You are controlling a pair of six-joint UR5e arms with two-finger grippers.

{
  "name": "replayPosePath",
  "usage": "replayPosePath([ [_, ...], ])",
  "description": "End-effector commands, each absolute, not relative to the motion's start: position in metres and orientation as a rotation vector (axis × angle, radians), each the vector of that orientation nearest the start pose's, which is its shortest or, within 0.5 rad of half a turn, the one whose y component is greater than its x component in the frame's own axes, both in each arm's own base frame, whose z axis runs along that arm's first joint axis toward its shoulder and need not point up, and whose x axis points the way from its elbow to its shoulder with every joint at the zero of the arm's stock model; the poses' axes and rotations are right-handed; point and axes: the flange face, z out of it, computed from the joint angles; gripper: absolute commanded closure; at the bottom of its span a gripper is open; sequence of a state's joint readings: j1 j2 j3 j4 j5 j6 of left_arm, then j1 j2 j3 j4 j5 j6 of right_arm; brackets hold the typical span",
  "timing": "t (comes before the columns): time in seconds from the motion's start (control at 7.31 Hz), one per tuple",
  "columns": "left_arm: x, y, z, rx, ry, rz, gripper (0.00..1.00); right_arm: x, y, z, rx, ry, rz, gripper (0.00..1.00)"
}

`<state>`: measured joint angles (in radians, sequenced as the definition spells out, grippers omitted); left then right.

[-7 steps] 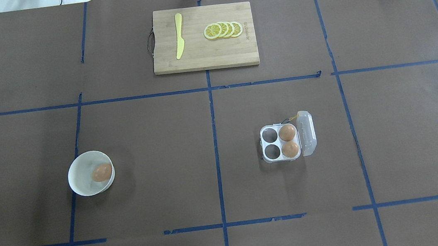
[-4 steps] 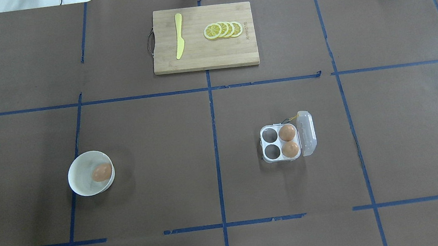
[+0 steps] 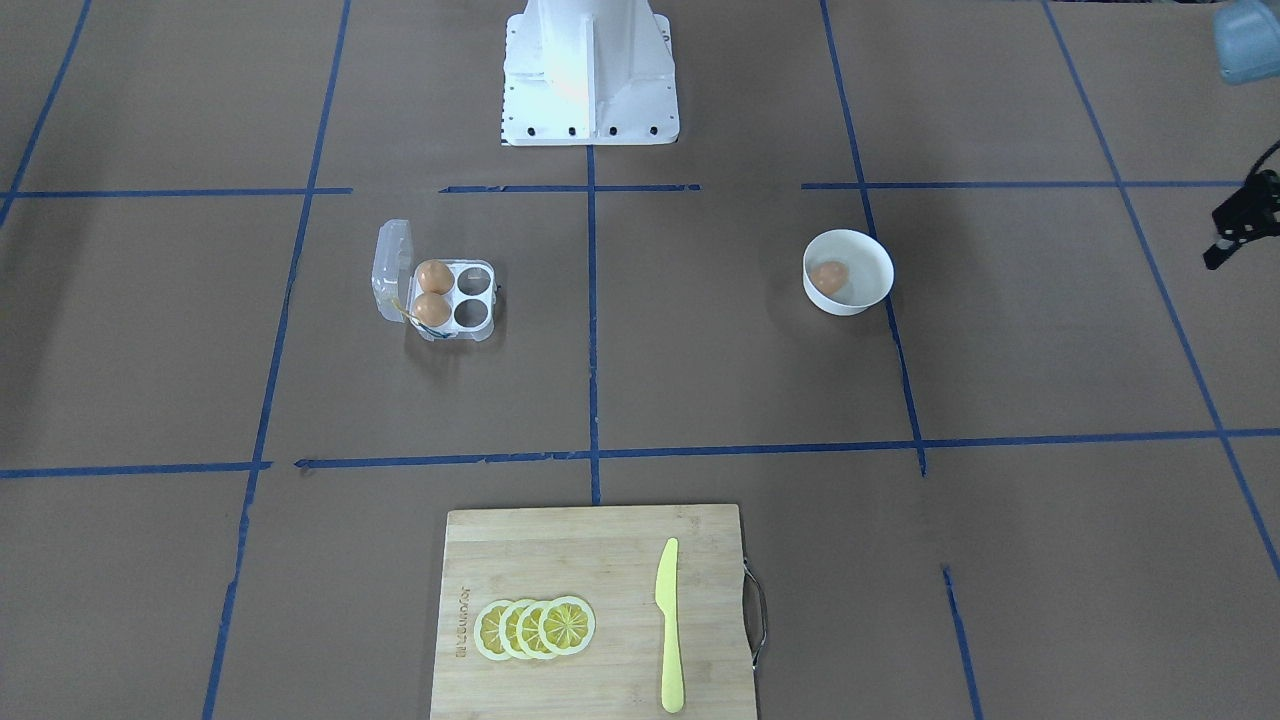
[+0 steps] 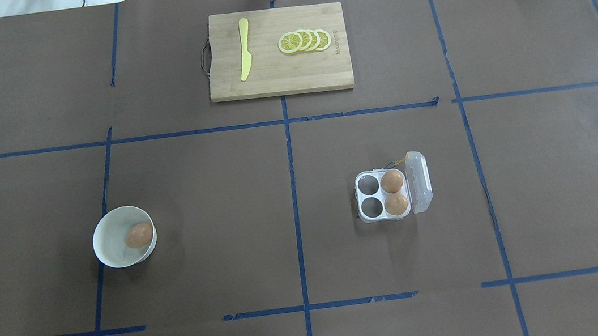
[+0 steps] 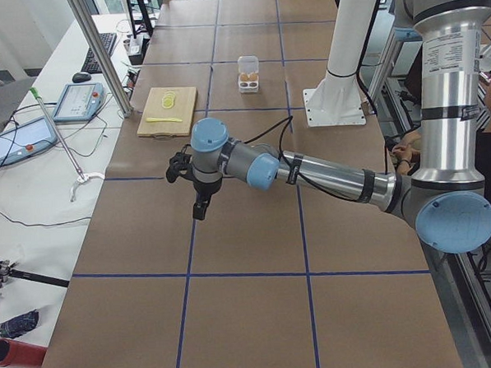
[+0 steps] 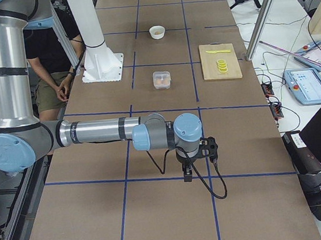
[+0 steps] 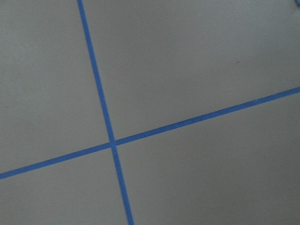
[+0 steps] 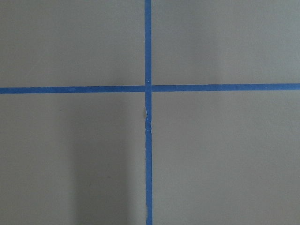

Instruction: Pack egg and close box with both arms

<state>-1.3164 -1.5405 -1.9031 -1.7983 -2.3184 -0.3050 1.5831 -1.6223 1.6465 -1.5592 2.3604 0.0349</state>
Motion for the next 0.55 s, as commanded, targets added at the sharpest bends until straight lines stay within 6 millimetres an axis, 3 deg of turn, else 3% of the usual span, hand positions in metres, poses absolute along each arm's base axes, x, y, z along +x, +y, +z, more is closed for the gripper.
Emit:
replayPosePath([
  [0.0, 0.163, -0.453, 0.436, 0.217, 1.002, 0.055, 0.00, 0.068, -0.473, 0.643, 0.027, -0.796, 0.030, 0.00],
  [0.14, 0.200, -0.434, 0.421, 0.191, 1.066, 0.037, 0.00, 0.068, -0.473, 0.641, 0.033, -0.792, 0.025, 0.00],
  [0.41, 0.273, -0.399, 0.405, 0.172, 1.026, -0.058, 0.04, 0.068, -0.469, 0.645, 0.022, -0.795, 0.033, 0.00],
])
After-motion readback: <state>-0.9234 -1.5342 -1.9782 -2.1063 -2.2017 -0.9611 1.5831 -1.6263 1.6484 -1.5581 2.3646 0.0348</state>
